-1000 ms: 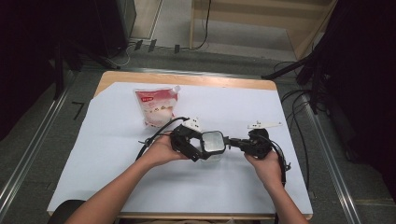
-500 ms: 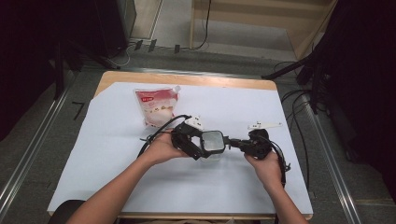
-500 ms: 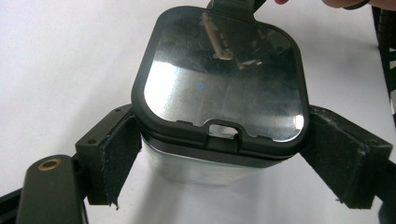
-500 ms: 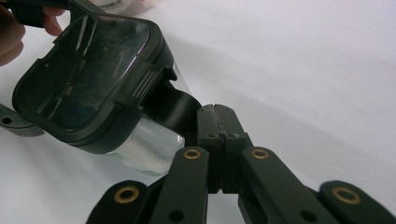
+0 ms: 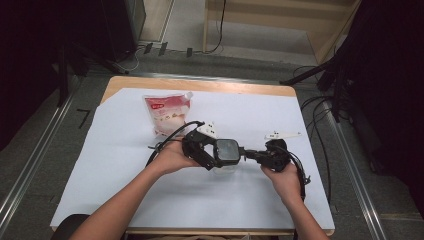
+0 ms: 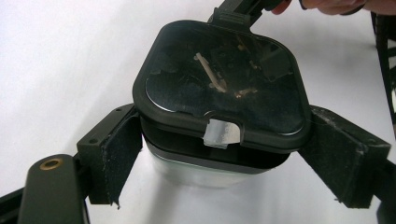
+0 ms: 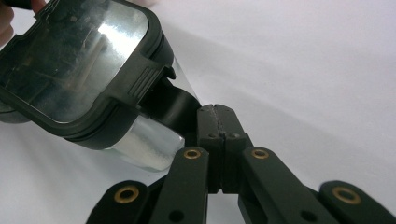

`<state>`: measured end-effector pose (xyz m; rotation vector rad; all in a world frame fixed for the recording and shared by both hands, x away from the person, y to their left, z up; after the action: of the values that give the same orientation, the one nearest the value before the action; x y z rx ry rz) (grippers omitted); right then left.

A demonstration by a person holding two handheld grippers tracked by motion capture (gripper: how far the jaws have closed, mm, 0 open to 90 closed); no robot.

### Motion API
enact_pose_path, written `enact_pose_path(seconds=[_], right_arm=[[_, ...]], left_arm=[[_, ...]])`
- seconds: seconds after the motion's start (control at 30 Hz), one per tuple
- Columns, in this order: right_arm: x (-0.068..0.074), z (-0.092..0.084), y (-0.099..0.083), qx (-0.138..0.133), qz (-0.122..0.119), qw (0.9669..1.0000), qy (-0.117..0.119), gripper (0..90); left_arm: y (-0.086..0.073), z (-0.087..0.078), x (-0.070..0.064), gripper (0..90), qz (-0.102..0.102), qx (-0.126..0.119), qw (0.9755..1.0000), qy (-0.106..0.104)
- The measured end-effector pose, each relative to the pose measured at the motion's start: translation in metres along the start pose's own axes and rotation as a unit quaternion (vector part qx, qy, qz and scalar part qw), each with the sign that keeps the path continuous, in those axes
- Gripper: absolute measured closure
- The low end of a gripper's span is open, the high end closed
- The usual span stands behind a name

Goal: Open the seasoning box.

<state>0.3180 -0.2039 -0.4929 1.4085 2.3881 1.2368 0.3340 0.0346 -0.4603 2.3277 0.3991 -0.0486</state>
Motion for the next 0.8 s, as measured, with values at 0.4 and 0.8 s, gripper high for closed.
enact_pose_path(seconds=[0.4,0.8], right_arm=[[0.000,0.000,-0.001,-0.001,0.005,1.0000,0.003,90.0],[0.002,0.001,-0.002,0.004,0.004,1.0000,0.002,90.0]], left_arm=[[0.008,-0.009,-0.002,19.1,0.011,0.000,0.9998,0.014],[0.019,-0.014,-0.009,45.7,0.011,-0.003,0.9995,-0.031]])
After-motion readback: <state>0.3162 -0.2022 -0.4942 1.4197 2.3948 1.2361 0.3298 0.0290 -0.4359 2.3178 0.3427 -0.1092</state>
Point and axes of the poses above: each handheld gripper's, and its own axes: z roughly forward along the jaws, y roughly out of its top, x roughly to its left, the point moved 2 cm from there along z, roughly forward along the jaws, and after that the axes turned 3 degrees about -y, right-handed, at the moved point
